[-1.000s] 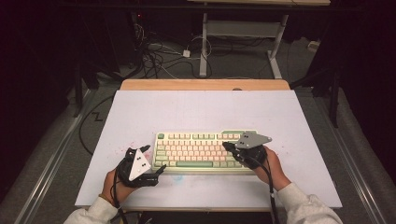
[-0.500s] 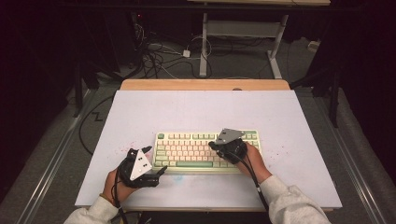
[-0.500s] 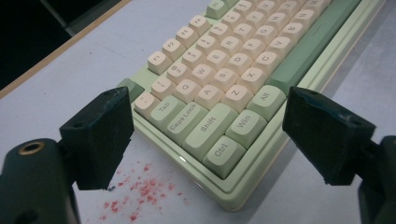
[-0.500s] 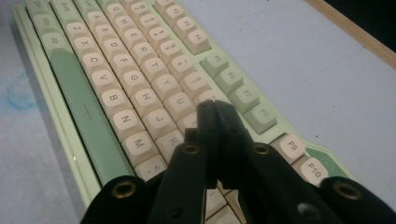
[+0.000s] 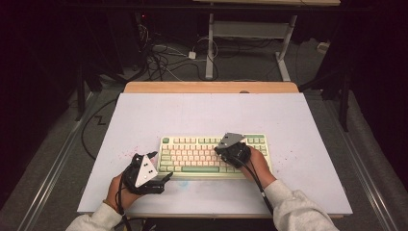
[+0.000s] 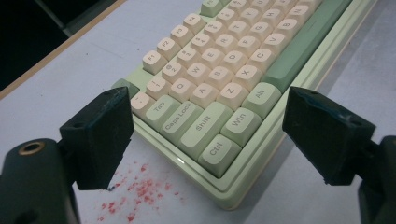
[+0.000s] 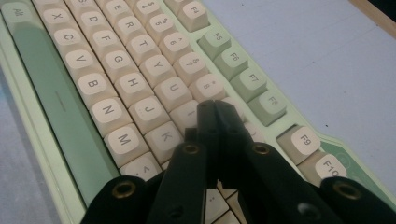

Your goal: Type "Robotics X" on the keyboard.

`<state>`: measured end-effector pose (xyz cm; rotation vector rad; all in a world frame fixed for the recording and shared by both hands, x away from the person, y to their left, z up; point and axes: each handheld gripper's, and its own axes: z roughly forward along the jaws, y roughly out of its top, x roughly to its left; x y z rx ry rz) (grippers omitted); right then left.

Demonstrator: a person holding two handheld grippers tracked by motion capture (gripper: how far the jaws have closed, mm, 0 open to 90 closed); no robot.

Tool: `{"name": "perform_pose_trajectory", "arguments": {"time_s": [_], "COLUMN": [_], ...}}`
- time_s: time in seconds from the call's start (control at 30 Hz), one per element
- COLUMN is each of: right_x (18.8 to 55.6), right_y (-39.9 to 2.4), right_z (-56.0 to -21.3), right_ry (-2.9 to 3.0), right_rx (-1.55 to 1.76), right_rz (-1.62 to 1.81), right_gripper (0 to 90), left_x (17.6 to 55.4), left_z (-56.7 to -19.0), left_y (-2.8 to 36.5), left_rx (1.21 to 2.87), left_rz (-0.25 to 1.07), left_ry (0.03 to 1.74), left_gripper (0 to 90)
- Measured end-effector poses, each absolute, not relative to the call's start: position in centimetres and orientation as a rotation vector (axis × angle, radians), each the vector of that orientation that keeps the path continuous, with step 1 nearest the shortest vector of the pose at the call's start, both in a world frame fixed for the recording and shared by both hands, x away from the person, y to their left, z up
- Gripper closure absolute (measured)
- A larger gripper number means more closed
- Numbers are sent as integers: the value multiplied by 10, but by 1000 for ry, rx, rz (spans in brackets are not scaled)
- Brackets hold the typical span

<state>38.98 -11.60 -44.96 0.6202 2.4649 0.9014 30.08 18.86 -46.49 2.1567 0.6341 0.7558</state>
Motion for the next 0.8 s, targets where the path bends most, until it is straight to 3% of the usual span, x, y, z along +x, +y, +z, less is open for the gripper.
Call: {"name": "perform_pose_trajectory", "arguments": {"time_s": [0.8], "right_x": [358], "right_y": [-138], "right_z": [-423], "right_ry": [2310], "right_rx": [586], "right_rz": [1147], "right_gripper": [900], "left_x": [300], "left_z": [-464], "left_y": [189], "left_rx": [2160], "left_rz": [741], "left_ry": [643], "left_gripper": [159]}}
